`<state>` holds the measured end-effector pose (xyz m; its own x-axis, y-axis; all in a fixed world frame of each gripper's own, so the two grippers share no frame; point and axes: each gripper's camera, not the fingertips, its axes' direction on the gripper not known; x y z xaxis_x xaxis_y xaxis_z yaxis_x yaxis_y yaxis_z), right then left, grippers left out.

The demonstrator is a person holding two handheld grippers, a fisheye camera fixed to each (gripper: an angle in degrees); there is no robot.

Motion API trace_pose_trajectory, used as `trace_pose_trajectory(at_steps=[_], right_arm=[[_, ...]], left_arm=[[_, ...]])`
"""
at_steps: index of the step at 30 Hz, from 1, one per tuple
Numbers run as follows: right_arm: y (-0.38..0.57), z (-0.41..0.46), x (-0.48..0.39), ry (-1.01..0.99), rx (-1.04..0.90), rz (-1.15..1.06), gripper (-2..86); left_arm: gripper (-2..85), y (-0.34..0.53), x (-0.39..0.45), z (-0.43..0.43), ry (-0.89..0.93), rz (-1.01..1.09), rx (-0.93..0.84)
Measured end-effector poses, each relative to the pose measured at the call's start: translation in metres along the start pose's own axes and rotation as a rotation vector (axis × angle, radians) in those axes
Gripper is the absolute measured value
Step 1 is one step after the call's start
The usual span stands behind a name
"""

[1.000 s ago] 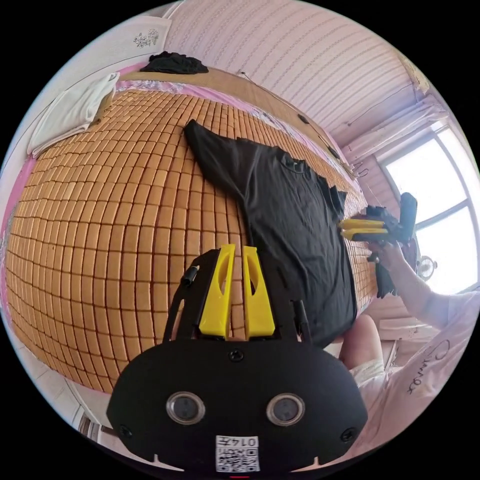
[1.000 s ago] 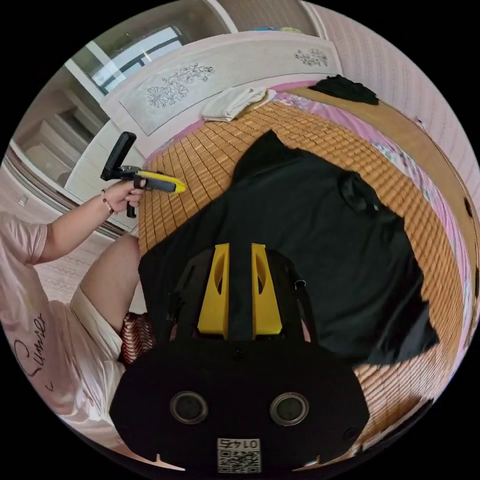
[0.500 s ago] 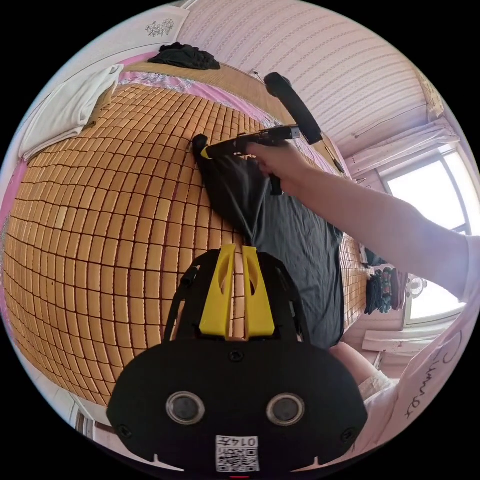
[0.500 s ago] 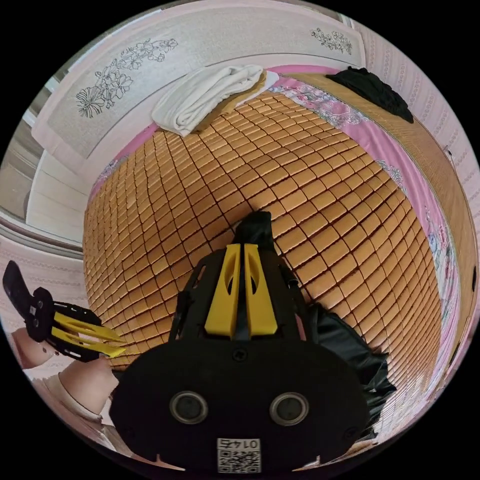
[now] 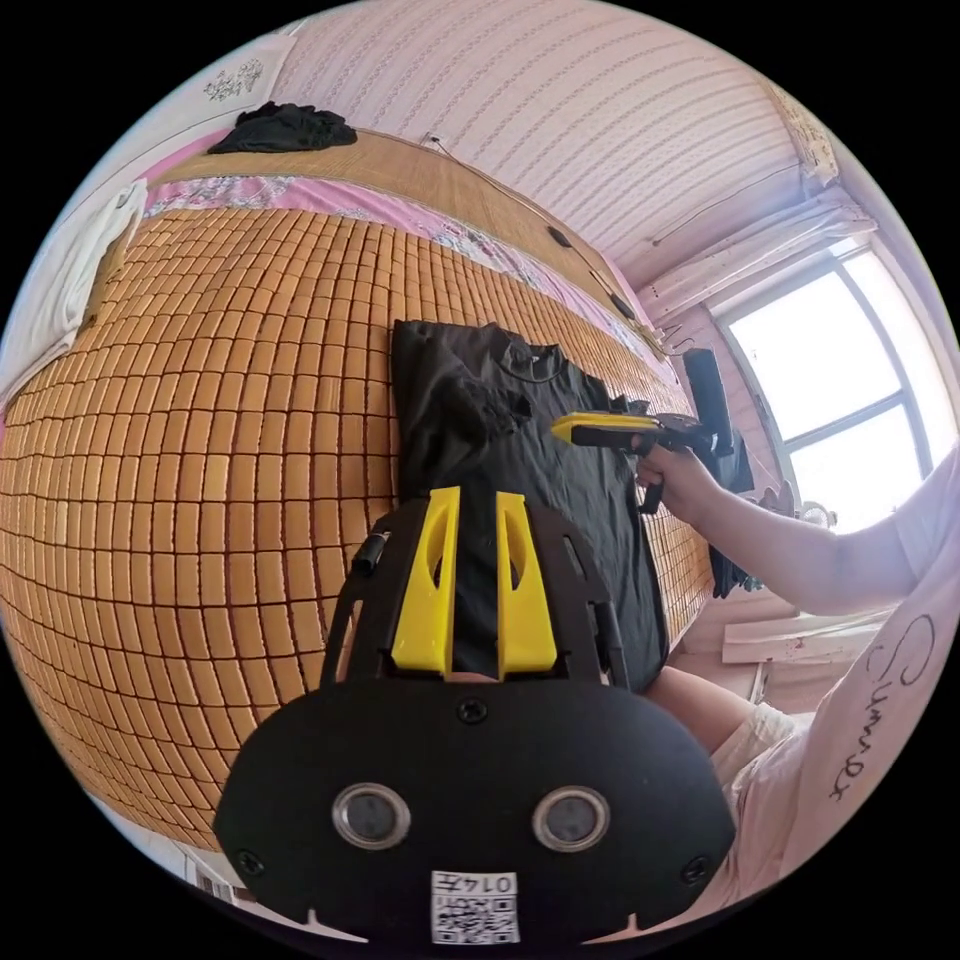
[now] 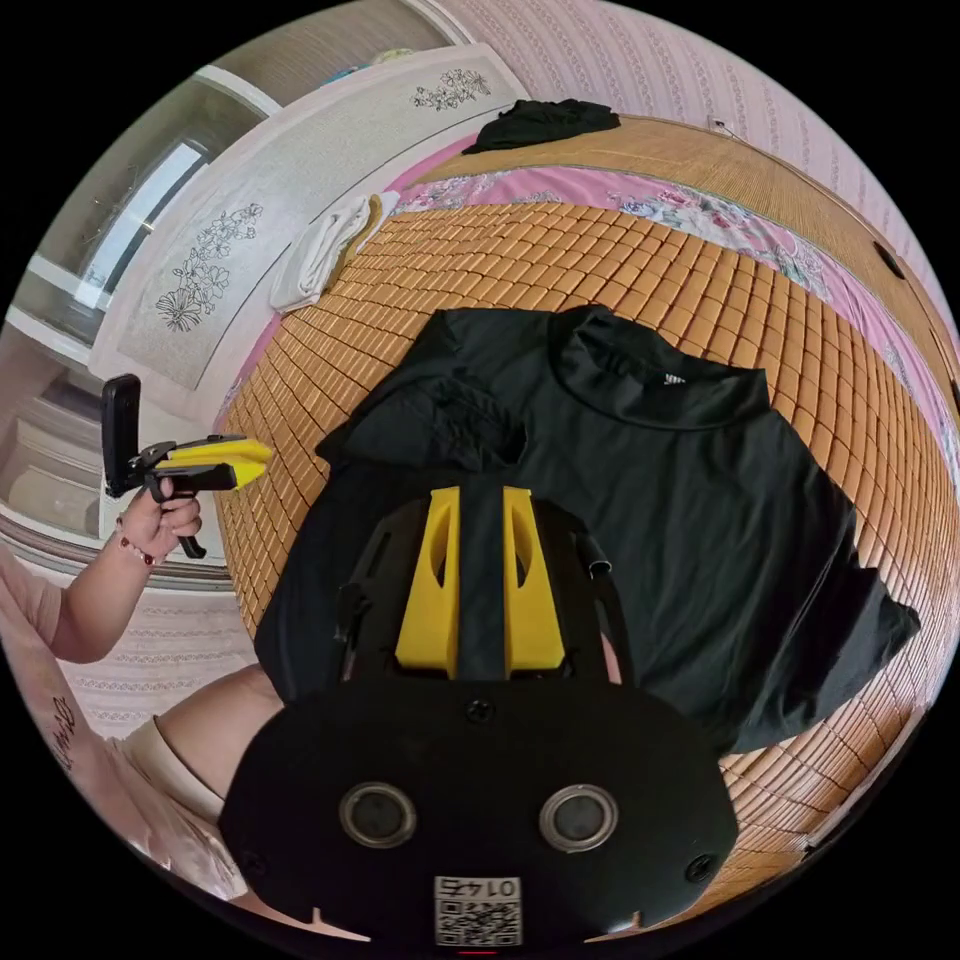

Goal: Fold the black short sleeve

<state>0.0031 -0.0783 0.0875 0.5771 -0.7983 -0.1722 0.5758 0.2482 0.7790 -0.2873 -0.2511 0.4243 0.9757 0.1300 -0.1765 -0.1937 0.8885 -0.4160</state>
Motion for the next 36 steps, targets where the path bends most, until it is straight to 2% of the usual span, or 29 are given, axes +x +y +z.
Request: trace_pose_trajectory(at_steps=[6,12,15,17,22,26,30,36], right_arm=[[-0.033,-0.004,-0.009,0.027,0.033,0.019,8.3],[-0.054,-0.002,-0.016,0.023,0.048,0.092,9.2],[-0.067,0.000,-0.016,0.117,0.047,0.117,6.0],[-0.078,0.005,-0.015,0.090,-0.013,0.092,3.1],[-0.104,-0.023,-0.032,0.005,0.042,0.016,0.2],[-0.136,-0.048,-0.065,-0.023,0.105,-0.110,-0.1],[-0.202,-0.049,-0.122,-0.114,0.141,-0.279,-0.2],[-0.290,0.018,-0.205,-0.124,0.023,-0.452,-0.2]], left_arm=[[6.5,-0.049,0.012,0.024,-0.067,0.071,-0.043],[9.9,-0.082,0.008,0.062,-0.098,0.006,-0.083],[8.3,-0.088,0.000,0.082,-0.078,-0.036,-0.162],[5.1,-0.087,0.001,0.083,-0.119,-0.034,-0.164],[1.0,-0.075,0.014,0.055,-0.114,0.006,-0.085],[0.2,-0.048,0.020,0.013,-0.111,-0.016,0.057],[-0.1,-0.015,0.006,-0.034,-0.233,-0.126,0.248],[-0.3,0.020,-0.043,-0.051,-0.288,-0.339,0.319]])
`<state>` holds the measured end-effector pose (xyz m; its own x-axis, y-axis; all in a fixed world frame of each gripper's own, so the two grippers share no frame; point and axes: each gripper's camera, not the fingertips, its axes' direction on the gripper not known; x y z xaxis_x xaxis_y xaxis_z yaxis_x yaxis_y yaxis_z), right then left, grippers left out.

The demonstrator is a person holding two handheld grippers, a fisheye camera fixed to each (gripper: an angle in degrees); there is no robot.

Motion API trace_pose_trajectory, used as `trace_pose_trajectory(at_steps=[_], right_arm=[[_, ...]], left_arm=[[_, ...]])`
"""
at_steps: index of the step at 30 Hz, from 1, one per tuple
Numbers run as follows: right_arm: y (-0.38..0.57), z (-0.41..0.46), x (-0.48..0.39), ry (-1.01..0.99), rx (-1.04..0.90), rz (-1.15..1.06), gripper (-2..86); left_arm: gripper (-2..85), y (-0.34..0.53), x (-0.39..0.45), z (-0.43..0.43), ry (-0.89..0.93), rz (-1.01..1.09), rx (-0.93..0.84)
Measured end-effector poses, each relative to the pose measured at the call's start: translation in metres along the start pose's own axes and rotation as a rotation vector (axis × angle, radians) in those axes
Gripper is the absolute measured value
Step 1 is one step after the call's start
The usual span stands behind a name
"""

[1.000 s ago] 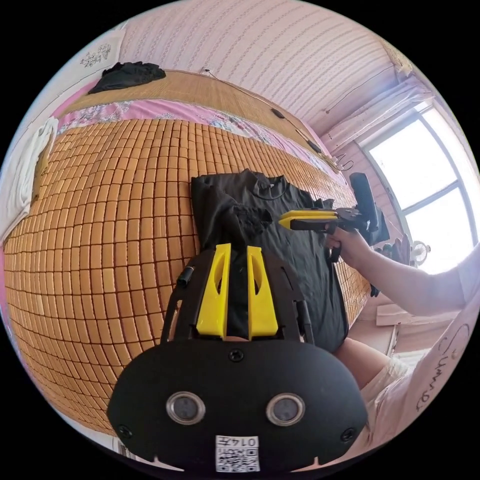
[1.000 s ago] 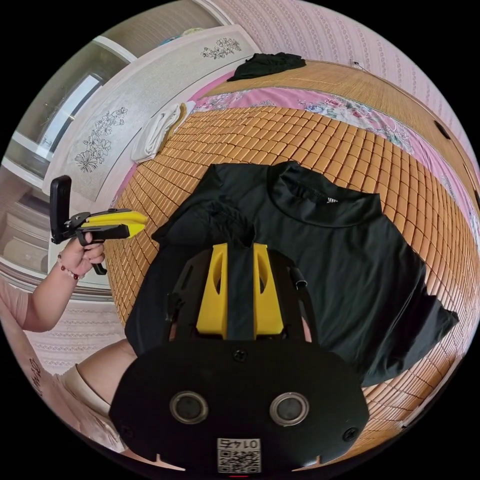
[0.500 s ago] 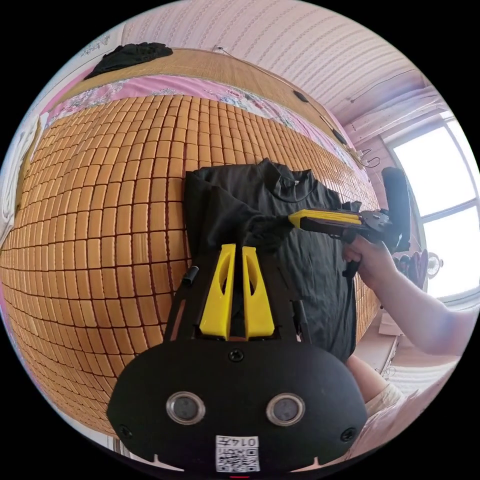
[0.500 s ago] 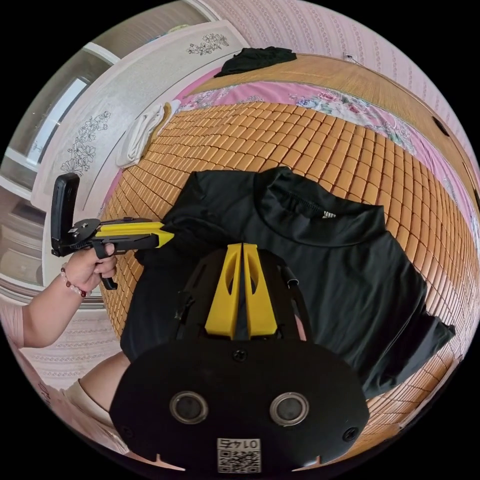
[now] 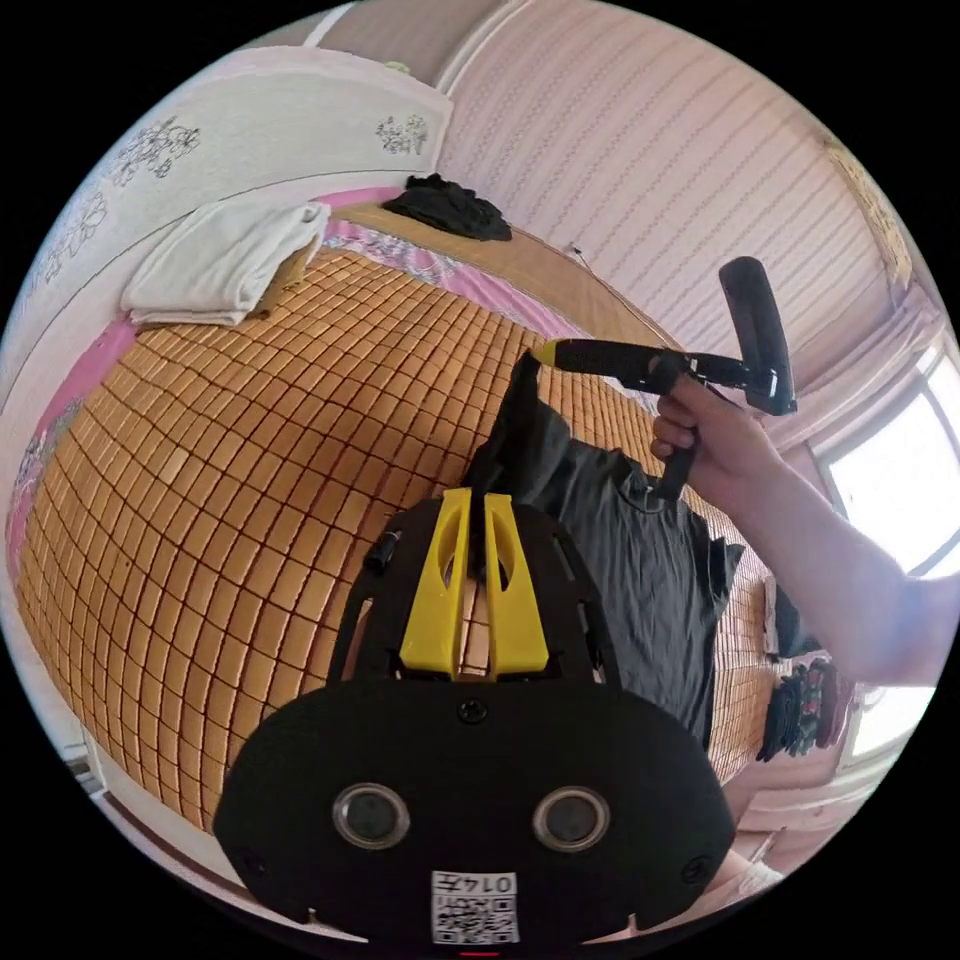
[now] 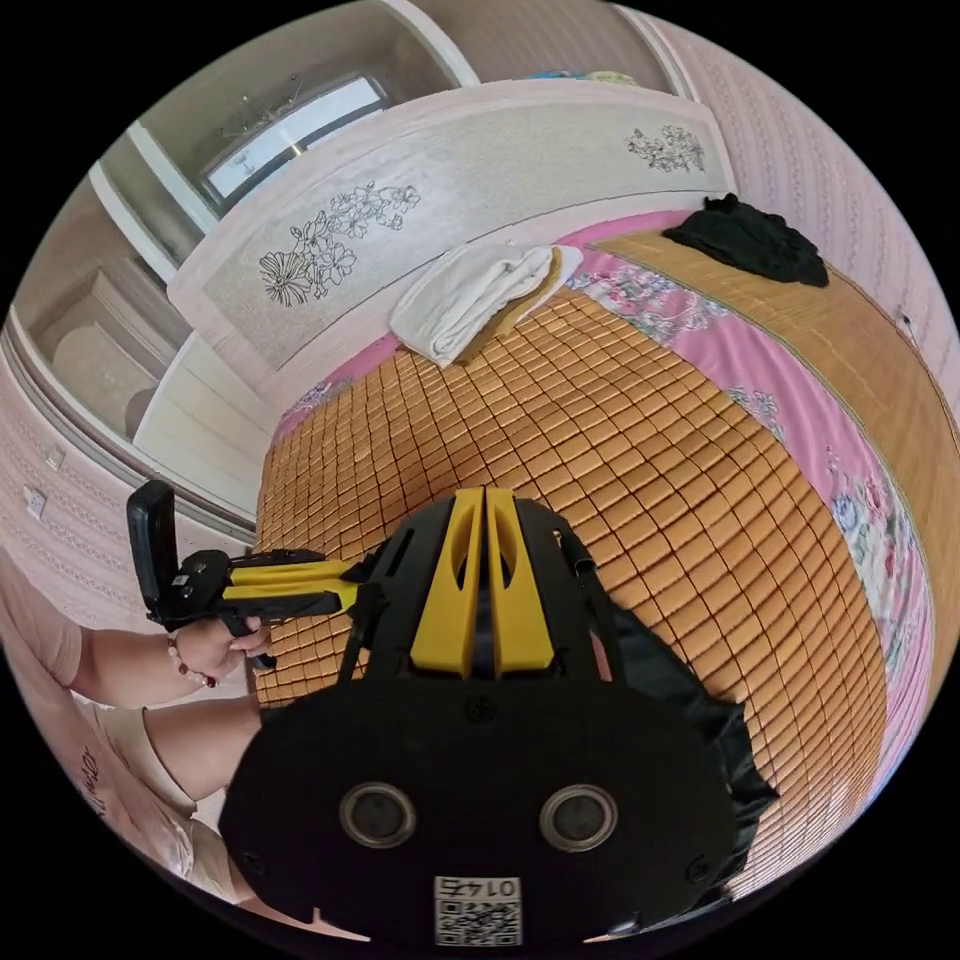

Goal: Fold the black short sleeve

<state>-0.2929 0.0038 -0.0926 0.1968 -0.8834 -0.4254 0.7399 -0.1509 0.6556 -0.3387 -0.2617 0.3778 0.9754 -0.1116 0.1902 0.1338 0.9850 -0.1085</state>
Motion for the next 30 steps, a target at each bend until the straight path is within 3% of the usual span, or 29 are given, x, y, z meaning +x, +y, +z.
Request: trace_pose_trajectory(at_steps=[9,20,27,30], right_arm=[[-0.082,0.083,-0.048,0.006,-0.180,-0.154,-0.1],[-0.099,0.083,-0.060,0.011,-0.131,-0.182,4.3],[-0.083,0.113,-0.085,0.012,-0.288,-0.294,1.9],[-0.087,0.126,-0.101,0.013,-0.291,-0.320,2.4]], left_arm=[[0.2,0.020,-0.058,0.015,-0.058,-0.205,0.001],[4.3,0.052,-0.086,0.005,-0.051,-0.289,-0.030],[5.0,0.065,-0.090,-0.002,-0.070,-0.328,-0.011],[5.2,0.054,-0.077,0.000,-0.108,-0.244,0.011]])
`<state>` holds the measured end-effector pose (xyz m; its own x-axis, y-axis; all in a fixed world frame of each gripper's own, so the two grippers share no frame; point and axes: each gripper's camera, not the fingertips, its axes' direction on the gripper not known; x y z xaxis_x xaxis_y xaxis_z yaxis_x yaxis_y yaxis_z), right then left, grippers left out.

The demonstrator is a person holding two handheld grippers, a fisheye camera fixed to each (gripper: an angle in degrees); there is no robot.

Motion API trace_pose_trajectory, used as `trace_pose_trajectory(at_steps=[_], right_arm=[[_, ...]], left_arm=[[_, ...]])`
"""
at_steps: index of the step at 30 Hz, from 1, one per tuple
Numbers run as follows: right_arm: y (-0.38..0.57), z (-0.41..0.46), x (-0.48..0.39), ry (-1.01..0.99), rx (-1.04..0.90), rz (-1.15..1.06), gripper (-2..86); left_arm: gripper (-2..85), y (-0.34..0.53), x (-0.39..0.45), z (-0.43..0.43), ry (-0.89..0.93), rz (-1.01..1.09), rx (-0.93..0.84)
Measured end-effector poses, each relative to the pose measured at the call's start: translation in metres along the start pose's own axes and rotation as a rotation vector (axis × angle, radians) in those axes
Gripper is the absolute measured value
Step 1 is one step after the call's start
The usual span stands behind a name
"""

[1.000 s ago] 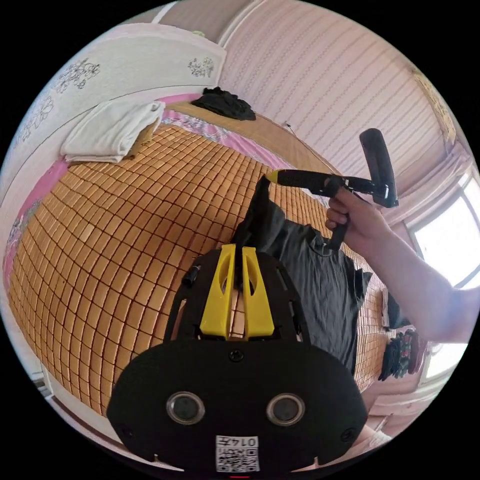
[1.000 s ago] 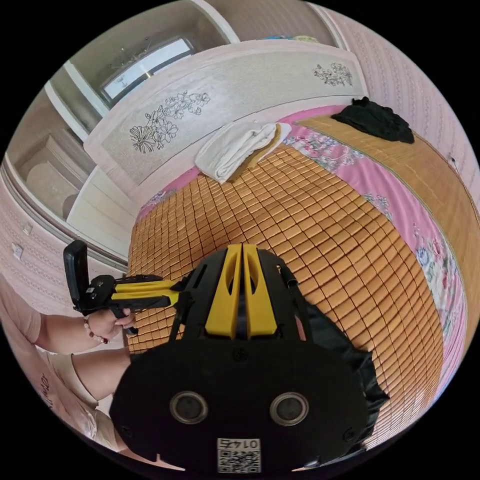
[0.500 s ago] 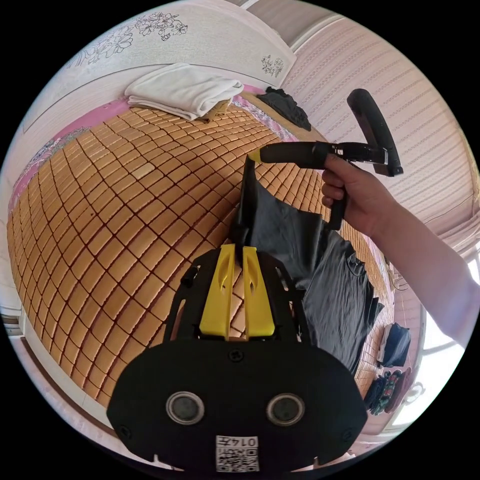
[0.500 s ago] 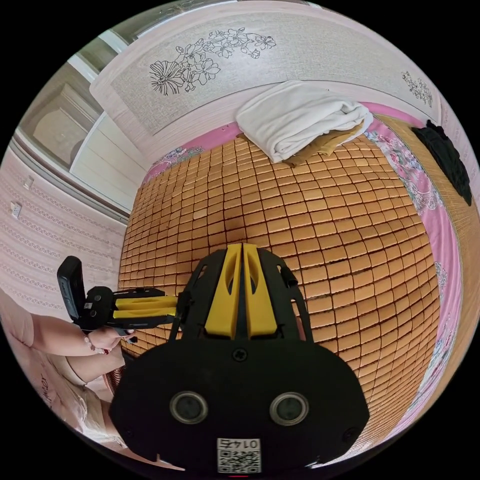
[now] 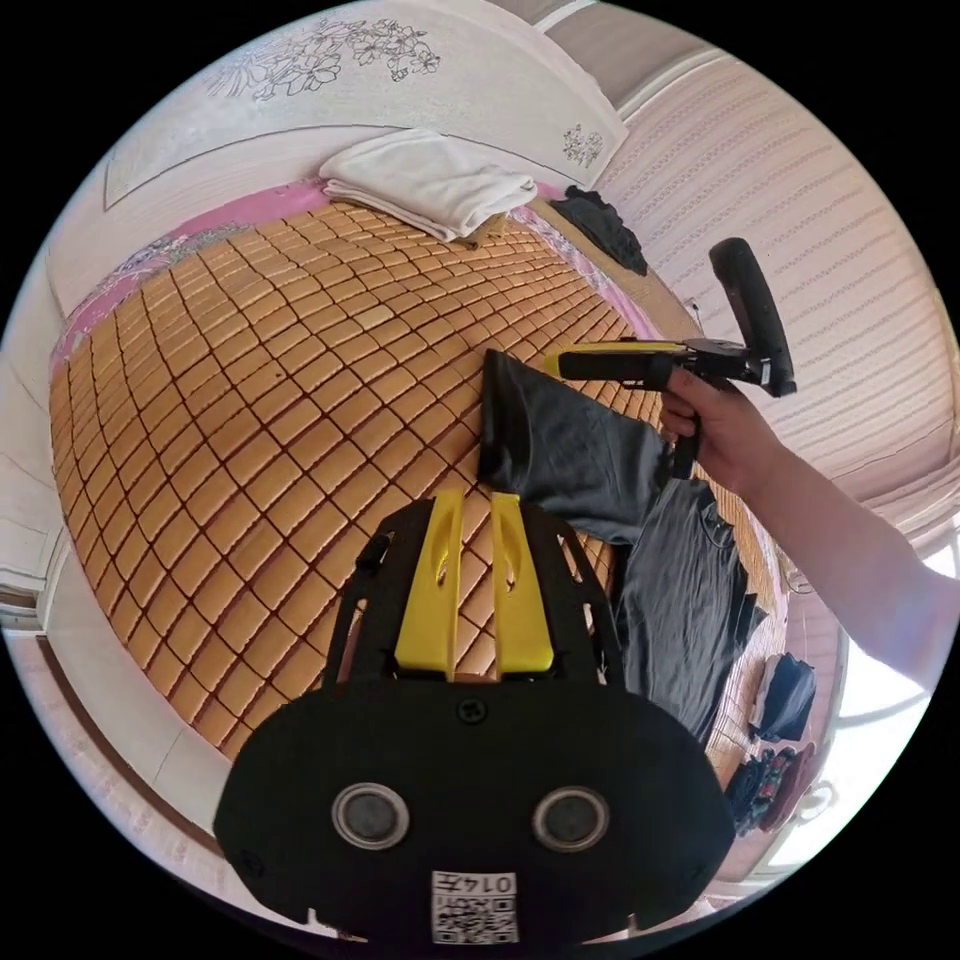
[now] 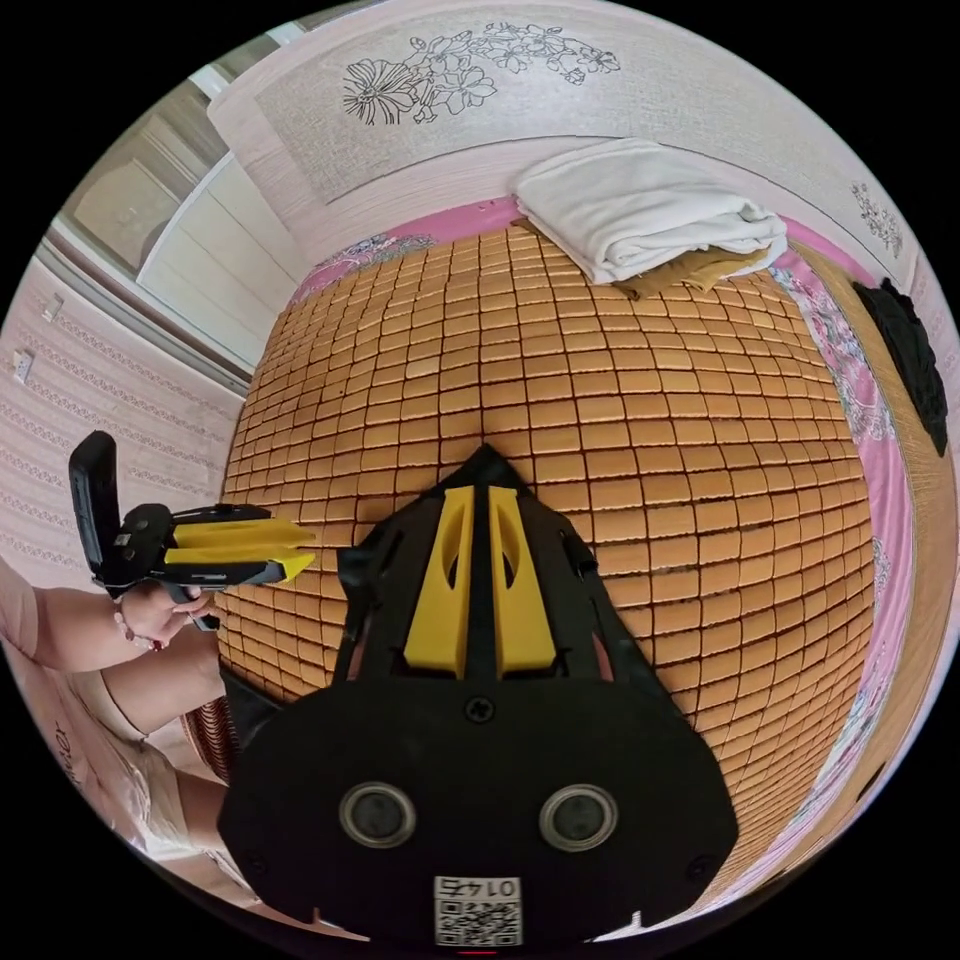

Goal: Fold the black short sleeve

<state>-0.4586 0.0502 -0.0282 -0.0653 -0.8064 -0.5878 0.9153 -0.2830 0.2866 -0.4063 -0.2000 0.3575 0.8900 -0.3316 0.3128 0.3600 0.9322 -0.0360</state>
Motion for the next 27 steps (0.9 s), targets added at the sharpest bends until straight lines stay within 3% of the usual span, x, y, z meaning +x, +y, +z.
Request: trace_pose_trajectory(at_steps=[5,8,13,17,23,27], right_arm=[[-0.015,0.024,-0.008,0.046,-0.046,0.014,4.0],[-0.018,0.043,-0.007,0.081,-0.100,0.005,1.4],[-0.013,0.047,0.002,-0.012,-0.056,0.065,0.1],[-0.003,0.063,-0.008,0.040,-0.077,0.043,0.7],[0.057,0.030,-0.009,0.068,0.092,0.137,8.8],[0.170,-0.021,-0.022,-0.054,0.320,0.286,11.4]], left_arm=[[6.3,-0.015,0.025,0.031,-0.017,0.111,-0.066],[4.8,-0.015,0.027,0.055,-0.051,0.098,-0.138],[0.9,-0.012,0.031,0.063,-0.034,0.086,-0.120],[-0.2,-0.007,0.034,0.079,-0.016,0.030,-0.117],[4.6,0.003,0.038,0.097,0.057,-0.029,-0.127],[6.5,0.020,0.062,0.096,0.035,0.025,-0.126]])
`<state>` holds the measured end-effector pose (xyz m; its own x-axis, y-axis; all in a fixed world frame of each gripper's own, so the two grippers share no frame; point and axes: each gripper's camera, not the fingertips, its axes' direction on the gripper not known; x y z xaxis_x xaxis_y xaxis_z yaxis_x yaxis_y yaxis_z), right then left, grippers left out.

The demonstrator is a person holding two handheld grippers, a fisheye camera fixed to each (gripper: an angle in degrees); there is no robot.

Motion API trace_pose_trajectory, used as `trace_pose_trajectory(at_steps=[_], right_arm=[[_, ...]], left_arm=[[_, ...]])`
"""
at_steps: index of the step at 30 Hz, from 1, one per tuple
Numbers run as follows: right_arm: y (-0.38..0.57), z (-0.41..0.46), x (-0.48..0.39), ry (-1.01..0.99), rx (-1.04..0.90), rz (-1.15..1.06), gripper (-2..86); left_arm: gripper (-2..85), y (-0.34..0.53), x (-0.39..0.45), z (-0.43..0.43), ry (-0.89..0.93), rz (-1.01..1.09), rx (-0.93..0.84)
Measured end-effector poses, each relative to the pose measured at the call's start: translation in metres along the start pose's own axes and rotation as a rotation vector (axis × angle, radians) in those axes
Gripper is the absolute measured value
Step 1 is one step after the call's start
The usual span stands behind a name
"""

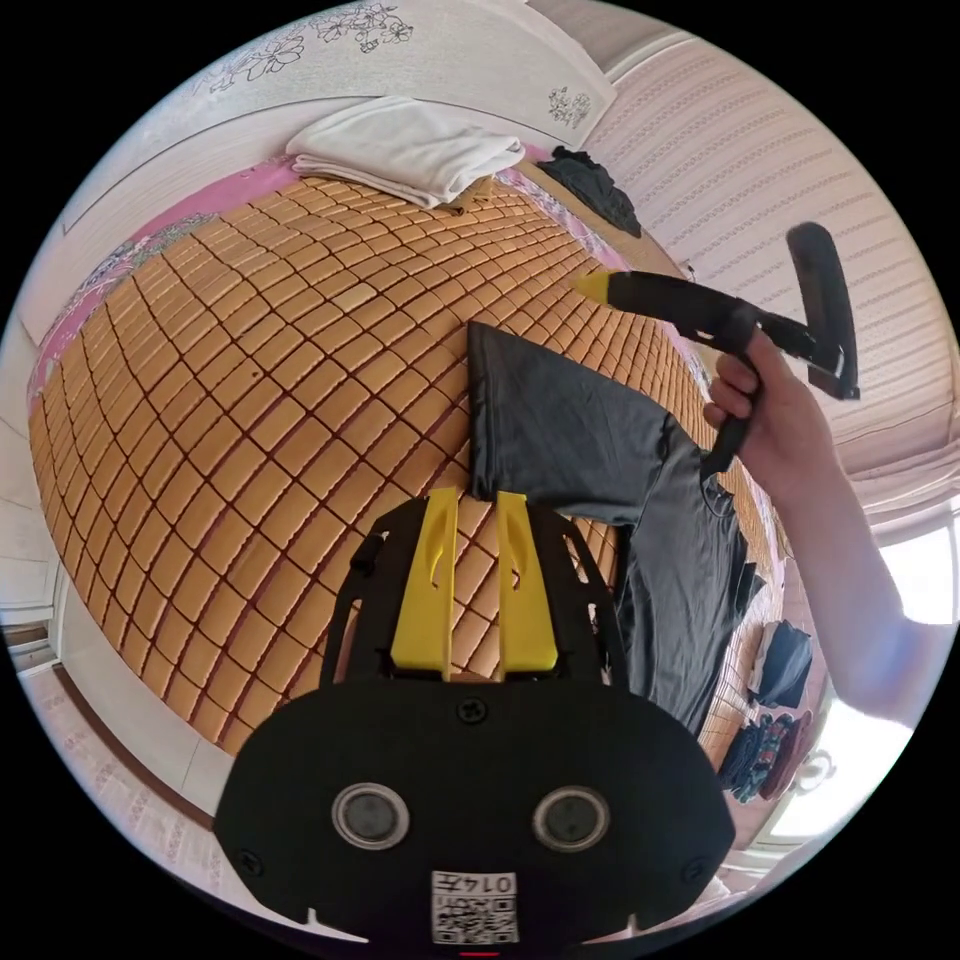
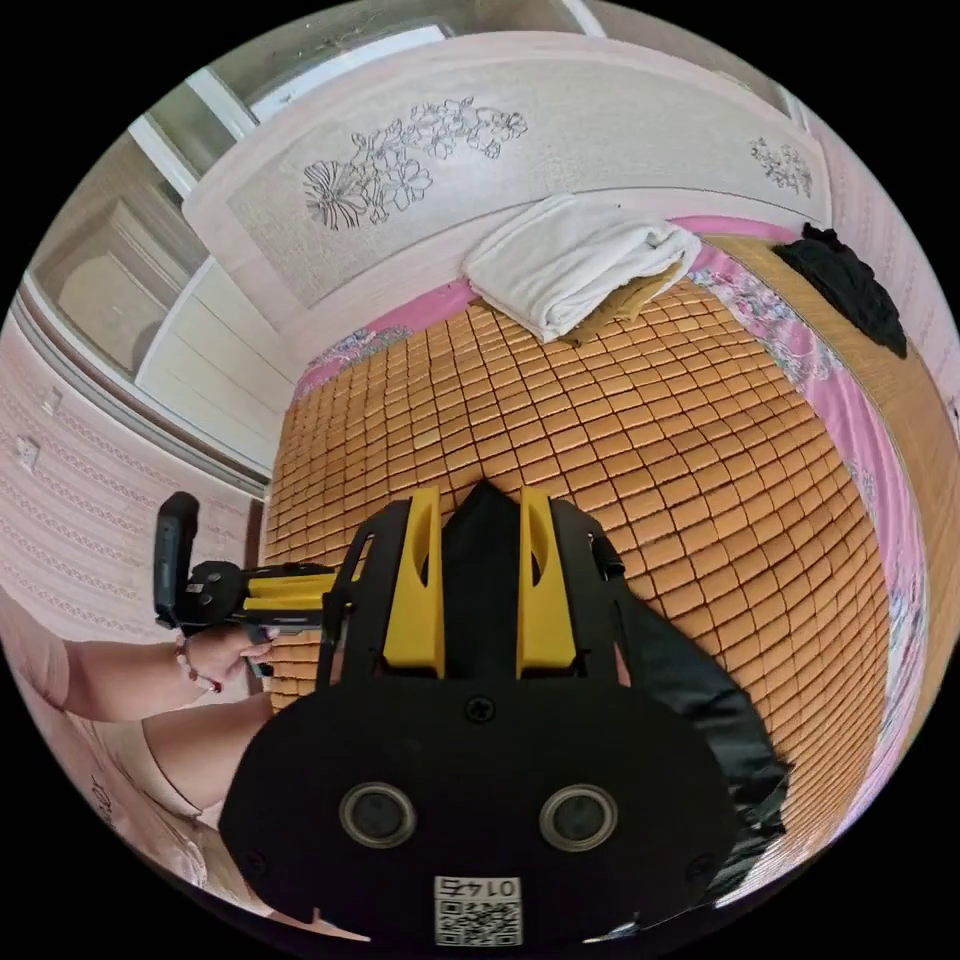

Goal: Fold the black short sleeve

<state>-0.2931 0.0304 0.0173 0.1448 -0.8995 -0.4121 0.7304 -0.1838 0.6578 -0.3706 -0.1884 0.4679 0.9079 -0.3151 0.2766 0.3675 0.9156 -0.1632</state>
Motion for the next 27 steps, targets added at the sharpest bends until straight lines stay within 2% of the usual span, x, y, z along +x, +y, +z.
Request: trace_pose_trajectory(at_steps=[2,4,8,10,13,15,17,18,21,25,27], right_arm=[[0.069,-0.040,0.013,0.006,0.103,0.125,11.4],[0.178,-0.086,0.032,0.140,0.170,0.313,11.2],[0.344,-0.134,0.049,0.472,0.059,0.559,11.6],[0.432,-0.159,0.054,0.561,-0.020,0.690,11.8],[0.515,-0.188,0.054,0.592,0.046,0.839,11.8],[0.551,-0.197,0.054,0.614,0.092,0.897,11.7],[0.580,-0.202,0.057,0.610,0.142,0.945,11.6],[0.597,-0.202,0.059,0.606,0.175,0.970,11.6],[0.630,-0.197,0.065,0.600,0.226,0.991,11.6],[0.666,-0.187,0.075,0.585,0.277,1.002,11.4],[0.680,-0.184,0.080,0.576,0.307,0.997,11.3]], left_arm=[[6.7,0.009,0.020,0.000,-0.030,0.043,-0.007],[6.6,0.016,0.048,0.001,-0.041,0.120,-0.013],[6.5,0.024,0.157,0.025,-0.021,0.404,-0.039],[6.6,0.029,0.218,0.045,0.020,0.554,-0.028],[6.5,0.042,0.331,0.099,0.205,0.810,-0.118],[6.3,0.059,0.420,0.145,0.362,0.943,-0.220],[6.4,0.081,0.485,0.176,0.386,1.091,-0.245],[6.6,0.095,0.523,0.198,0.372,1.167,-0.246],[9.0,0.118,0.598,0.260,0.305,1.225,-0.288],[11.2,0.135,0.645,0.337,0.209,1.152,-0.426],[7.9,0.149,0.656,0.373,0.110,1.173,-0.453]])
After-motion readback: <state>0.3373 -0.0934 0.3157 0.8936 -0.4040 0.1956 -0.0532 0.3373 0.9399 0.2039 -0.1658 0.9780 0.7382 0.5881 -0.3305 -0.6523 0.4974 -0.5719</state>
